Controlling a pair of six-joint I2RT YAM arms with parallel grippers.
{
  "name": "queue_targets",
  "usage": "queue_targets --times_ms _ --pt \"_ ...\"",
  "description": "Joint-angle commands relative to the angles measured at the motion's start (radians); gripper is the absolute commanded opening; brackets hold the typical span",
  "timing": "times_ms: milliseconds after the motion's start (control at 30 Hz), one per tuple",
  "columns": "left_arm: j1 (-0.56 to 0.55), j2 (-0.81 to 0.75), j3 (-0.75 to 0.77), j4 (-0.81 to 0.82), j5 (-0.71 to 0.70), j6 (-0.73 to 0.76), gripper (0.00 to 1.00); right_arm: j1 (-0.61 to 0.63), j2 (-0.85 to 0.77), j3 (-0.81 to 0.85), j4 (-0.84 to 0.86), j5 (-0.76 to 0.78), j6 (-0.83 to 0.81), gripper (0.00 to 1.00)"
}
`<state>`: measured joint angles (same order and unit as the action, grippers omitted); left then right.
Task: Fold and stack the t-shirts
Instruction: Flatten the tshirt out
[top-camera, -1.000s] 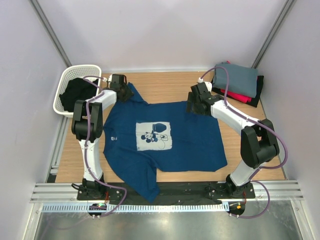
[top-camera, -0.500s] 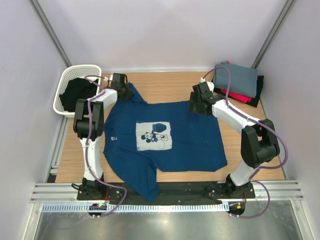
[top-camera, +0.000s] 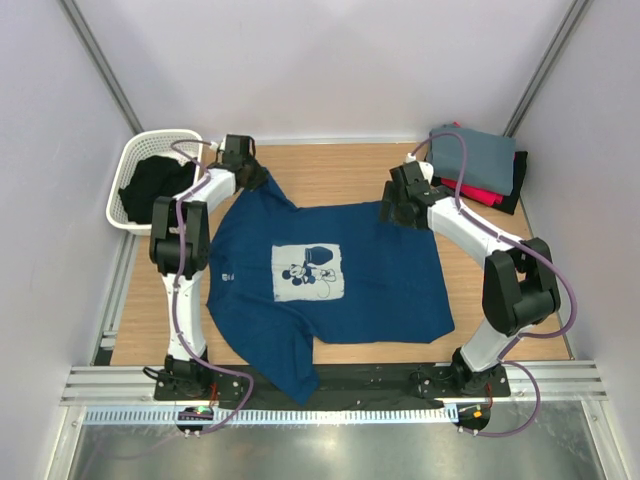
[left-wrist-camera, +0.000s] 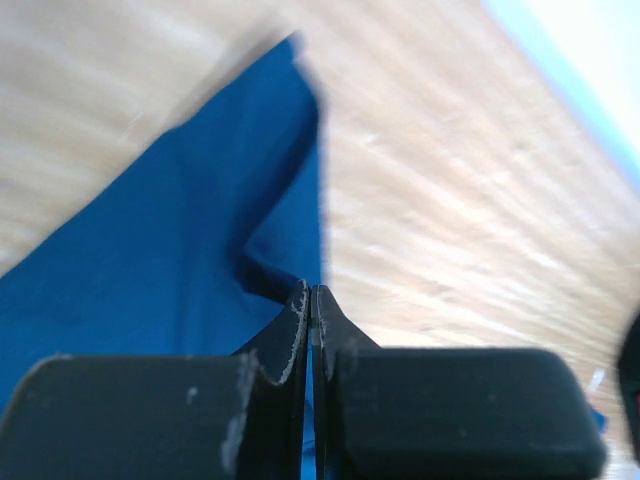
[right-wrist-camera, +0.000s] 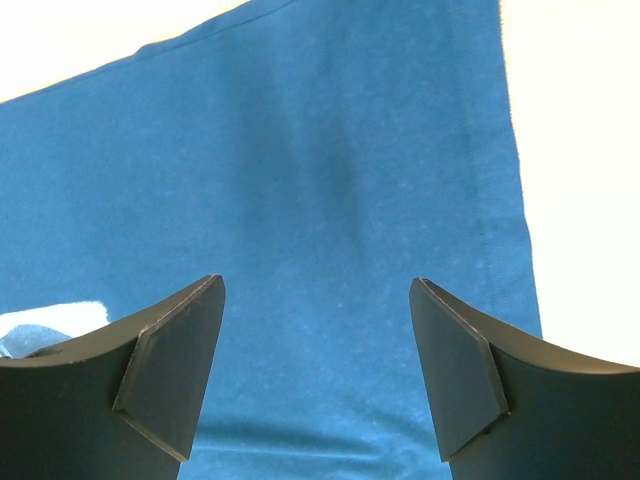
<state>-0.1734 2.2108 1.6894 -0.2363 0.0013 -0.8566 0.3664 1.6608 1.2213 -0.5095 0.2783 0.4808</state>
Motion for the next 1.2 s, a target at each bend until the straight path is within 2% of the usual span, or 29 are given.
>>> queue_targets --times_ms 0,200,400,467,533,600,633,833,933,1000,1067,1167 --pt "-0.015 0.007 0.085 0.060 0.026 -0.002 0.00 -0.027 -0.027 0.043 -0.004 0.024 0.007 0.81" --pt "-0.047 0.114 0.197 0.181 0.081 -0.107 0.00 -0.052 -0.009 0.041 -0.001 0.030 0.012 0.81" --pt "-0.081 0.275 0.378 0.207 0.088 -0.125 0.00 -0.058 0.057 0.053 -0.003 0.019 0.019 0.82" --pt "-0.092 0.296 0.407 0.195 0.085 -0.113 0.22 -0.064 0.057 0.053 -0.001 0.024 0.022 0.84" --pt "-0.089 0.302 0.423 0.181 0.077 -0.093 0.58 -0.075 0.050 0.050 -0.001 0.019 0.019 0.85" --pt "-0.087 0.264 0.409 0.157 0.066 -0.065 0.66 -0.081 0.039 0.055 -0.003 0.009 0.012 0.85" --pt "-0.087 0.239 0.398 0.152 0.056 -0.021 0.76 -0.083 0.037 0.056 -0.003 0.002 0.007 0.86" --pt "-0.080 0.091 0.311 0.072 0.054 0.185 0.80 -0.049 0.097 0.147 0.022 -0.117 -0.065 0.84" --pt "-0.071 -0.018 0.167 0.061 0.005 0.228 0.80 0.011 0.135 0.245 0.032 -0.128 -0.073 0.84" --pt "-0.064 -0.137 0.006 0.078 -0.047 0.241 0.80 0.034 0.166 0.294 0.057 -0.154 -0.062 0.84" --pt "-0.055 -0.233 -0.122 0.077 -0.049 0.241 0.80 0.046 0.218 0.335 0.092 -0.174 -0.059 0.77" --pt "-0.052 -0.302 -0.233 0.068 -0.026 0.232 0.80 0.054 0.307 0.378 0.143 -0.179 -0.042 0.68"
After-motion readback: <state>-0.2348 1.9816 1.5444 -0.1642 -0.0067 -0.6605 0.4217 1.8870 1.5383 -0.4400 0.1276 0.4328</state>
